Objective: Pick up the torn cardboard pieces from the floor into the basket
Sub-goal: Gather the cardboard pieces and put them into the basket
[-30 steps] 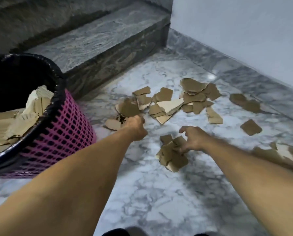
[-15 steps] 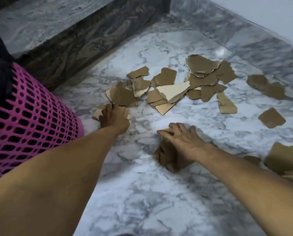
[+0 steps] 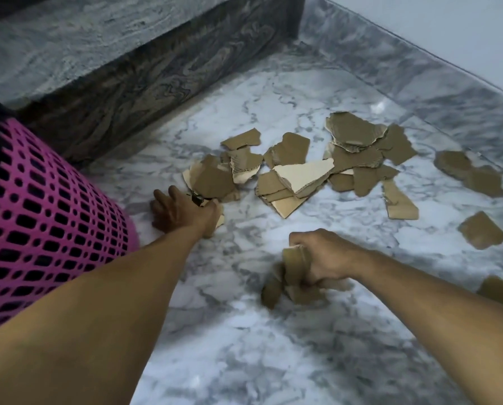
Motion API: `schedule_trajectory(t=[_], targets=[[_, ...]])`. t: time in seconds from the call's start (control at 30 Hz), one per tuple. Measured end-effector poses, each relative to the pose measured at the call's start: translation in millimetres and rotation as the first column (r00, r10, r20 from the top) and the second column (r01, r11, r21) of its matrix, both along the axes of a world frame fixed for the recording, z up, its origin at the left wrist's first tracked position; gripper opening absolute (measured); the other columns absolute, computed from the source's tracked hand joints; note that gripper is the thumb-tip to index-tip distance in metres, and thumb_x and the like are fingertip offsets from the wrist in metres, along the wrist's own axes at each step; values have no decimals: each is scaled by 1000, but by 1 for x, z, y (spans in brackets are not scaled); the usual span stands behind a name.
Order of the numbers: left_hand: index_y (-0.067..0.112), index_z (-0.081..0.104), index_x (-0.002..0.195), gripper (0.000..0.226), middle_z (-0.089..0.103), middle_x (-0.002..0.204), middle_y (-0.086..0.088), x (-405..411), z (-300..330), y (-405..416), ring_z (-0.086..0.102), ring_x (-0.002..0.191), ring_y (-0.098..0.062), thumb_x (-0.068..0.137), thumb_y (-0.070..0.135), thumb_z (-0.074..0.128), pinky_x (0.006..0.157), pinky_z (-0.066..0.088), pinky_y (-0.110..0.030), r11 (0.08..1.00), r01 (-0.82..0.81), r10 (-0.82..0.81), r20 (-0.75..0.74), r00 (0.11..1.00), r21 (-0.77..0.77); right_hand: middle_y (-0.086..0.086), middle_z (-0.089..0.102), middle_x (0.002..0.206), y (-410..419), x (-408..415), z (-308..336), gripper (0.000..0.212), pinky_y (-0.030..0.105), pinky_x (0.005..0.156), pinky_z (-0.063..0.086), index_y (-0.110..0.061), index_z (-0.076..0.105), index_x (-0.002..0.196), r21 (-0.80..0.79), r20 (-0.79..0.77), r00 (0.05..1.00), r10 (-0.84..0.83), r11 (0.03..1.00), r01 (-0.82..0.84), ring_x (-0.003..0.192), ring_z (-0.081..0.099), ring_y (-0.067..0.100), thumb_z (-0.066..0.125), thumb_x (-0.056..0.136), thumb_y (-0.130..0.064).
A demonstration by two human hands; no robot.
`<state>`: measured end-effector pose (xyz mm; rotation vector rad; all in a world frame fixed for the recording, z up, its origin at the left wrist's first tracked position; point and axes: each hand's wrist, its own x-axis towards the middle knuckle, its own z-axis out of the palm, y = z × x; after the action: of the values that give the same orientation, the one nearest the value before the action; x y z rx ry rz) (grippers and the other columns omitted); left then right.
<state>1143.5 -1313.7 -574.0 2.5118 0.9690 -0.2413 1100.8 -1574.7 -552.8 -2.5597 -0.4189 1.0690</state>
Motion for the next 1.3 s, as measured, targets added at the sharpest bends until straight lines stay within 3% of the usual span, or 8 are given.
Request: schedule_trajectory(t=[0.13, 0.27, 0.4, 0.5, 0.7, 0.83, 1.07, 1.3], targets=[[11, 21, 146, 108, 2, 159, -17, 12, 2, 1, 1, 146, -36, 67, 61, 73, 116, 12, -57, 961, -220, 219, -26, 975, -170, 1, 62, 112, -4, 52, 9, 93, 30, 90, 50, -20, 54, 129, 127, -1, 965, -262, 957, 260, 107, 61, 22, 98, 48, -26], [16, 17, 150, 115, 3, 159, -17, 27, 4, -1, 3, 146, -37, 63, 68, 72, 117, 8, -53, 950, -225, 229, -6, 973, -216, 4, 63, 119, 4, 106, 21, 100, 29, 91, 49, -17, 52, 132, 136, 73, 929, -362, 927, 350, 116, 60, 27, 99, 44, -28], [39, 9, 149, 126, -14, 160, -7, 36, 4, -6, -1, 146, -36, 48, 73, 76, 113, 8, -60, 983, 55, -51, 24, 998, -174, 7, 55, 132, 18, 133, 31, 101, 30, 84, 45, -21, 40, 143, 32, 214, 926, -311, 950, 312, 120, 53, 29, 94, 58, -30], [51, 1, 148, 132, -34, 155, 2, 35, 0, -7, -19, 146, -34, 45, 70, 81, 110, 1, -69, 928, 314, -324, -21, 946, -199, 12, 36, 146, 24, 143, 26, 113, 40, 101, 42, -32, 23, 150, -39, 289, 915, -283, 951, 306, 132, 41, 35, 91, 60, -42], [46, -20, 146, 145, -52, 143, 1, 38, 0, -7, -35, 139, -36, 47, 62, 85, 105, 2, -75, 833, 544, -553, -183, 813, -102, 5, -9, 164, 28, 142, 26, 144, 58, 120, 11, -40, -1, 154, -183, 224, 972, -71, 977, 113, 150, -4, 36, 89, 43, -62], [48, -27, 141, 151, -61, 133, 5, 57, 3, -7, -47, 130, -36, 44, 57, 89, 103, -3, -78, 690, 723, -717, -174, 675, -39, -2, -31, 159, 33, 126, 19, 151, 68, 112, 22, -52, -20, 145, -334, 124, 983, 134, 939, -86, 148, -18, 37, 92, 43, -55], [51, -13, 146, 139, -44, 149, 6, 101, 1, -5, -34, 140, -33, 49, 61, 85, 110, -8, -69, 457, 887, -870, -235, 433, -61, 2, -23, 162, 35, 122, 7, 139, 59, 110, 30, -49, -5, 151, -377, 166, 963, 210, 916, -135, 149, -9, 42, 90, 51, -54], [35, 18, 145, 105, 10, 156, 4, 69, 14, -1, 4, 146, -27, 61, 85, 56, 111, -4, -68, 482, 876, -862, -179, 475, 7, -1, -19, 162, 33, 120, 7, 135, 63, 107, 32, -49, -2, 151, -383, 177, 961, 214, 914, -133, 148, -9, 41, 89, 51, -57]])
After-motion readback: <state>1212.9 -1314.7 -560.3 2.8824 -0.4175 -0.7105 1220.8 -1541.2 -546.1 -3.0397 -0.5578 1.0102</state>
